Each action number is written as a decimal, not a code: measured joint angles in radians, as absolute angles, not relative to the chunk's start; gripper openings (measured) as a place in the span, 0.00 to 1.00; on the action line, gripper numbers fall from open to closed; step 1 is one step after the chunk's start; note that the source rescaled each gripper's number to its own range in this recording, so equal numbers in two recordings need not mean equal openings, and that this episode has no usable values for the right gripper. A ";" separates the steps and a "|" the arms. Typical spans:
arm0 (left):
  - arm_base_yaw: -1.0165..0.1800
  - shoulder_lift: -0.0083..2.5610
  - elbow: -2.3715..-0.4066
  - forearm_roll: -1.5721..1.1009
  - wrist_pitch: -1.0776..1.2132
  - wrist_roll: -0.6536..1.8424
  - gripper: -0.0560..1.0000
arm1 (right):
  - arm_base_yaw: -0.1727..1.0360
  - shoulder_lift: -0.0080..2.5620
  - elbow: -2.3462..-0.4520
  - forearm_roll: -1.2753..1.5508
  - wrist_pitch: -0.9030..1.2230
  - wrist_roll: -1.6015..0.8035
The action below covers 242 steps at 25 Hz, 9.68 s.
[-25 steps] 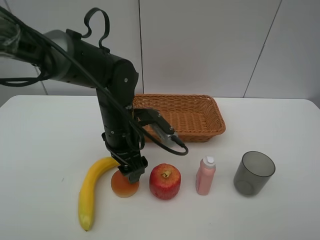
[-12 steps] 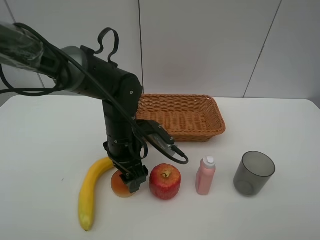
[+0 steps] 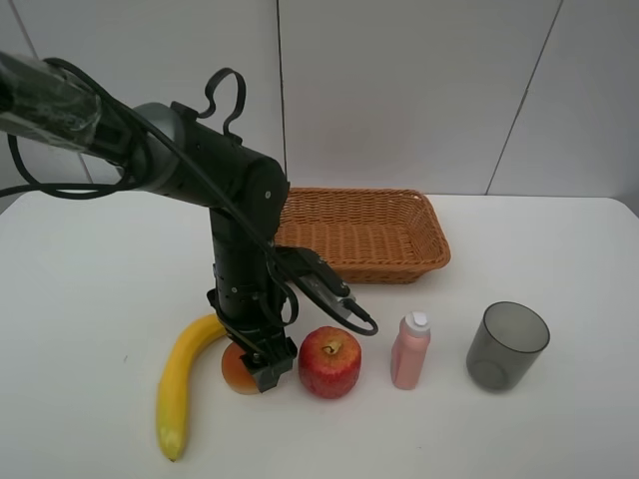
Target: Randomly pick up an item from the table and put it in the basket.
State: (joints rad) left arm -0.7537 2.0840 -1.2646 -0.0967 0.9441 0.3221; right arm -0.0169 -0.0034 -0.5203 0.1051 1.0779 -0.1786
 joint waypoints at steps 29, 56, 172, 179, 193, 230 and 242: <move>-0.754 2.111 -1.265 -0.089 0.974 0.294 0.05 | -0.017 -0.003 -0.520 0.105 1.078 -0.179; -0.754 2.061 -1.727 0.033 1.214 0.203 0.05 | -0.017 -0.003 -0.520 0.106 1.078 -0.179; -0.646 2.300 -1.807 0.033 0.645 0.245 0.99 | -0.017 -0.003 -0.520 0.106 1.078 -0.179; -0.651 2.201 -1.807 0.018 0.708 0.185 1.00 | -0.017 -0.003 -0.520 0.106 1.078 -0.179; -0.664 1.904 -1.653 0.025 0.882 0.064 1.00 | -0.017 -0.003 -0.520 0.106 1.078 -0.179; -0.542 1.014 -0.881 -0.023 1.142 -0.014 1.00 | -0.017 -0.003 -0.520 0.106 1.078 -0.179; -0.284 0.557 -0.591 -0.064 1.096 -0.015 1.00 | -0.017 -0.003 -0.520 0.106 1.078 -0.179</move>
